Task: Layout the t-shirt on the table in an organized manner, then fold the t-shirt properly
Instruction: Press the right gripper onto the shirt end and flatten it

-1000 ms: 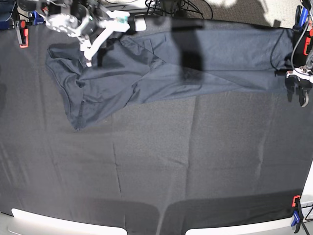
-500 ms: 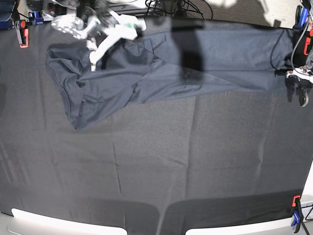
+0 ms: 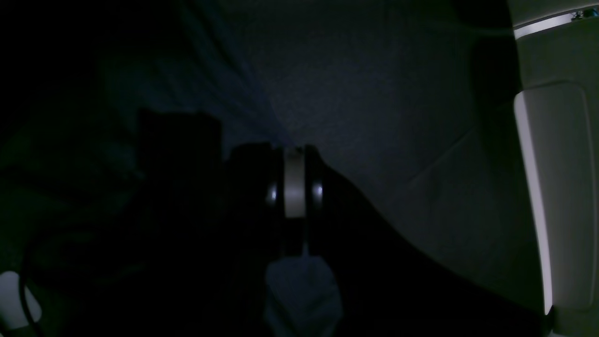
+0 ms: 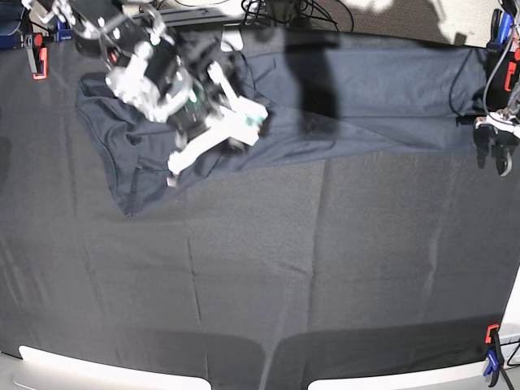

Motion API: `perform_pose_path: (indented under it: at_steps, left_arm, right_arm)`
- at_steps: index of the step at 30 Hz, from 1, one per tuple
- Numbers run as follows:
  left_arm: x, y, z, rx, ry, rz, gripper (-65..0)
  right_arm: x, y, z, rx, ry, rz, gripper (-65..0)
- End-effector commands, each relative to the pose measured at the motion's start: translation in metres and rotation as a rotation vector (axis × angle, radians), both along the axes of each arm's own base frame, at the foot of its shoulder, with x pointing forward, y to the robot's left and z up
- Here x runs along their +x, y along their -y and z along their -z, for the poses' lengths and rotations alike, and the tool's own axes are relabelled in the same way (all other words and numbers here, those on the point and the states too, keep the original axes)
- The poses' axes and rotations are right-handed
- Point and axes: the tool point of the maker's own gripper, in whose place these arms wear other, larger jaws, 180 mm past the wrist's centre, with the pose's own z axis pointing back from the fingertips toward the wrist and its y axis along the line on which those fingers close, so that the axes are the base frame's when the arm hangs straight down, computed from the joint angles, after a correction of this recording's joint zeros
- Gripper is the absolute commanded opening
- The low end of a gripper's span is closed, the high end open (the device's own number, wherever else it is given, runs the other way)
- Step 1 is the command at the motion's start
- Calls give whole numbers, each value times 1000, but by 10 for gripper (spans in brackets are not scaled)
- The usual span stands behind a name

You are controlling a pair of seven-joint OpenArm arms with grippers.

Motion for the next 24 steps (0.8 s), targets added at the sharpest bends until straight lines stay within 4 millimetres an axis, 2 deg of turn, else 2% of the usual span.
perform_pose_path:
  at_steps: [1, 6, 10, 12, 14, 17, 24]
  left_arm:
    - [5, -3, -16, 23, 50, 5, -373]
    - [5, -3, -16, 24, 50, 5, -373]
    - [5, -3, -16, 24, 49, 5, -373]
    - [5, -3, -16, 24, 50, 5, -373]
    - [5, -3, -16, 23, 50, 5, -373]
    - [5, -3, -16, 23, 51, 4, -373]
    - [3, -4, -12, 21, 24, -1, -373]
  right_arm:
    - [5, 1, -8, 9, 25, 3, -650]
    - [-13, 1, 6, 35, -119, 21, -650]
    - [-45, -8, 15, 23, -257, -89, -650]
    - [-59, -5, 18, 10, -288, -113, -650]
    - [-65, 8, 21, -39, -290, -113, -650]
    - [-60, 31, 24, -139, -251, -93, -650]
    - [-7, 72, -5, -126, -64, 177, -650]
